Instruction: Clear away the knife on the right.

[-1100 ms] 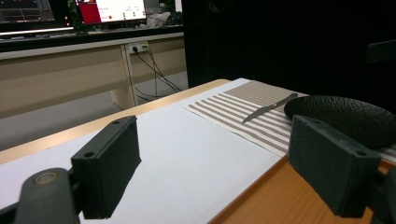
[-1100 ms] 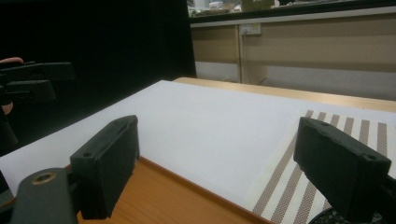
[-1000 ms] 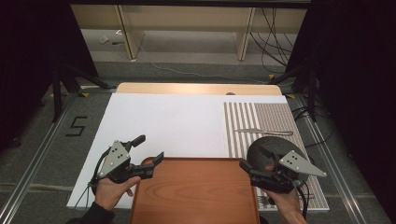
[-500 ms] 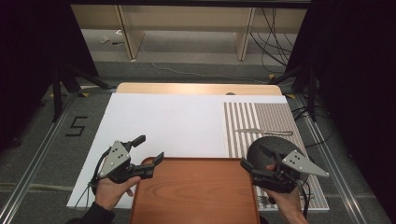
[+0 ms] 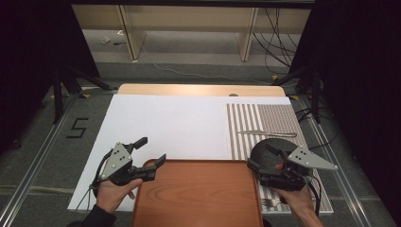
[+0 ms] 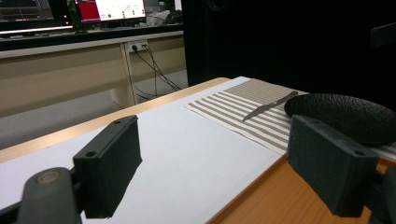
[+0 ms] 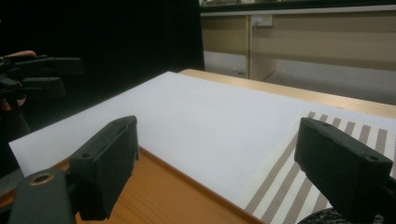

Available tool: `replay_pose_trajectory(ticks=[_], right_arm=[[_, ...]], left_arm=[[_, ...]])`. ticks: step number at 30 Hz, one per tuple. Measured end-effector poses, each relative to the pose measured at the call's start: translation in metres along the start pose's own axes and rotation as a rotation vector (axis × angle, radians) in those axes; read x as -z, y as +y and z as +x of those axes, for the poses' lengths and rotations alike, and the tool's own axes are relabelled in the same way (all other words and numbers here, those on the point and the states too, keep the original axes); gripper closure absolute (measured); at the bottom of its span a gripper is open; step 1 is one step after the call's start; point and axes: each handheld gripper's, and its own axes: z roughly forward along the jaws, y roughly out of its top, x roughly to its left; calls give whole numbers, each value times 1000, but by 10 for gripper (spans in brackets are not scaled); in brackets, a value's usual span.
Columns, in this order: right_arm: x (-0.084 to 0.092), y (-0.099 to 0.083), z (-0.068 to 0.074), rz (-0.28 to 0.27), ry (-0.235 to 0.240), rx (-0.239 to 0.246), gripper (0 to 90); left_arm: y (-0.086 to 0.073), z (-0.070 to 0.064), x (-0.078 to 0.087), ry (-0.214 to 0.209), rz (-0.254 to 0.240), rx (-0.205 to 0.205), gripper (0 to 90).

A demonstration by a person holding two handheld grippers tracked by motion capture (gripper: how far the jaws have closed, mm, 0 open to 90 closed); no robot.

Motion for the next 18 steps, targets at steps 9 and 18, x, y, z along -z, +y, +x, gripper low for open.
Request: replay_pose_trajectory(ticks=[9,18], right_arm=[[8,22,-19,124,13,6,153],[10,44,-54,259,-28,73,162]], left_arm=[[-2,1,-1,8,11,1,172],[-2,1,-1,3,13,-11,173]])
